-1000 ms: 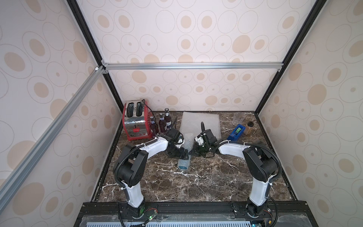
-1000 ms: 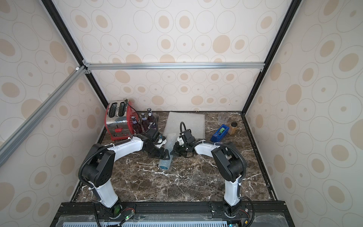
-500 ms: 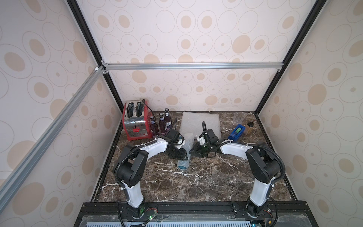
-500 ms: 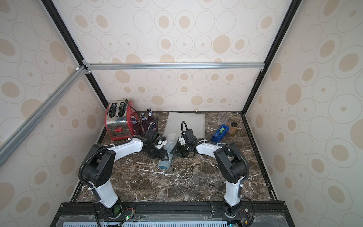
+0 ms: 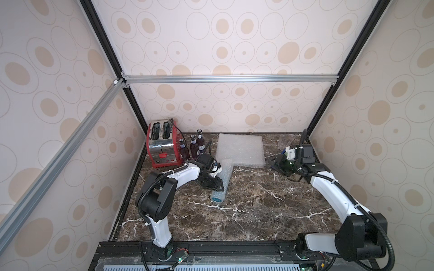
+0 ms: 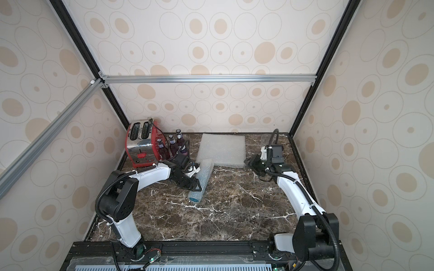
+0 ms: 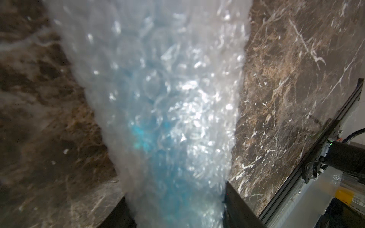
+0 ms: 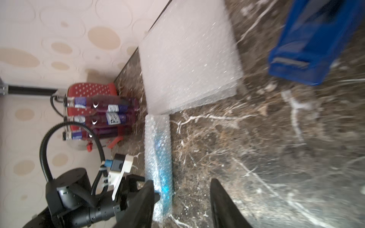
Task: Wrap wine bottles in bubble wrap
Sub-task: Tear off the tape using the Tape Cutter.
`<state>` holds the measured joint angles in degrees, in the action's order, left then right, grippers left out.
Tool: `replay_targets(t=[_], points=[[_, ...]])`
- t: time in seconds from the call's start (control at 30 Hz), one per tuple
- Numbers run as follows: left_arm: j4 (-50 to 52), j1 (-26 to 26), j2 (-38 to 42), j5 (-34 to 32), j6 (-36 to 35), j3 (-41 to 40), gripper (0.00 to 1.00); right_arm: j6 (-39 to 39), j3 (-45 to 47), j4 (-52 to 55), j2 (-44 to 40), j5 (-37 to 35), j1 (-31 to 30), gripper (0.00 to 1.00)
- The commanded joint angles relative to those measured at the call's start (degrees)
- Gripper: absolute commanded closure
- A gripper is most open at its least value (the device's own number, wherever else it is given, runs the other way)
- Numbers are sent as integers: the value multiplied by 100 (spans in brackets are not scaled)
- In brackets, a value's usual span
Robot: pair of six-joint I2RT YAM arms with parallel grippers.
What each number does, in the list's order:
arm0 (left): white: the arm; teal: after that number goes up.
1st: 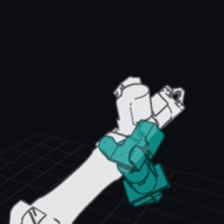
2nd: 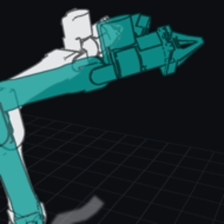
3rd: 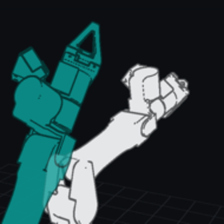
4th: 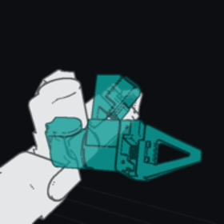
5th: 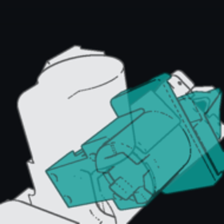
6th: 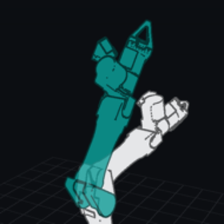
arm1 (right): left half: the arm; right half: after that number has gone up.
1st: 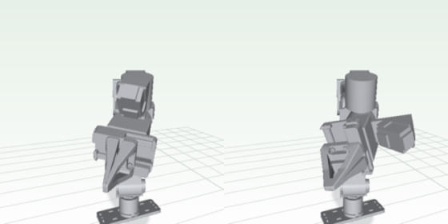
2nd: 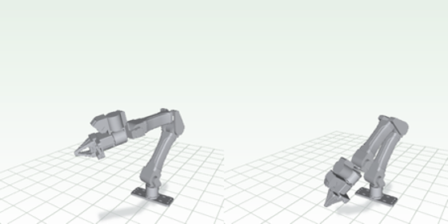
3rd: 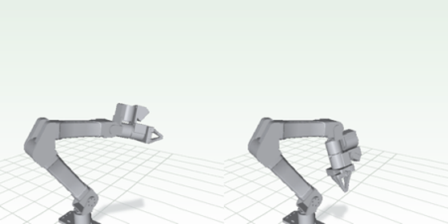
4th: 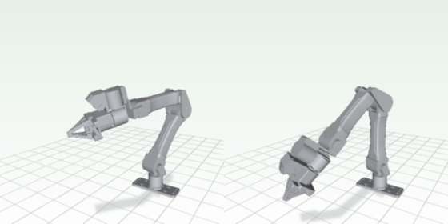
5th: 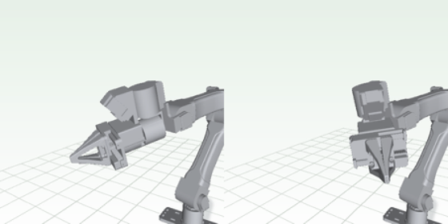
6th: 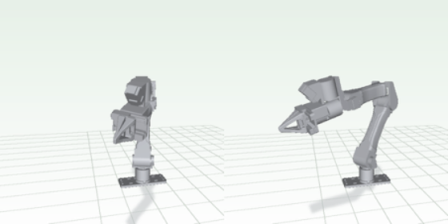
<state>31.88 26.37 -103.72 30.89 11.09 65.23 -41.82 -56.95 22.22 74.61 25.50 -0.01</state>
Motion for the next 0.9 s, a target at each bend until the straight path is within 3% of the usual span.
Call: replay_targets(t=[0.0, 0.23, 0.47, 0.67, 0.87], points=[[526, -42, -297, -662, -301, -41, 41, 372, 168, 270, 143, 181, 607, 53], [477, -44, -238, -678, -217, -106, 41, 176, 141, -613, 1131, 770, 1278, 60], [477, -29, -179, -660, -148, -159, 42, -392, 0, -1677, 2062, 682, 1337, 65], [477, -20, -171, -673, -141, -158, 42, -902, -180, -2440, 2713, 714, 1337, 81], [477, -11, -203, -672, -136, -114, 43, -1181, -316, -2755, 3009, 954, 1337, 81]])
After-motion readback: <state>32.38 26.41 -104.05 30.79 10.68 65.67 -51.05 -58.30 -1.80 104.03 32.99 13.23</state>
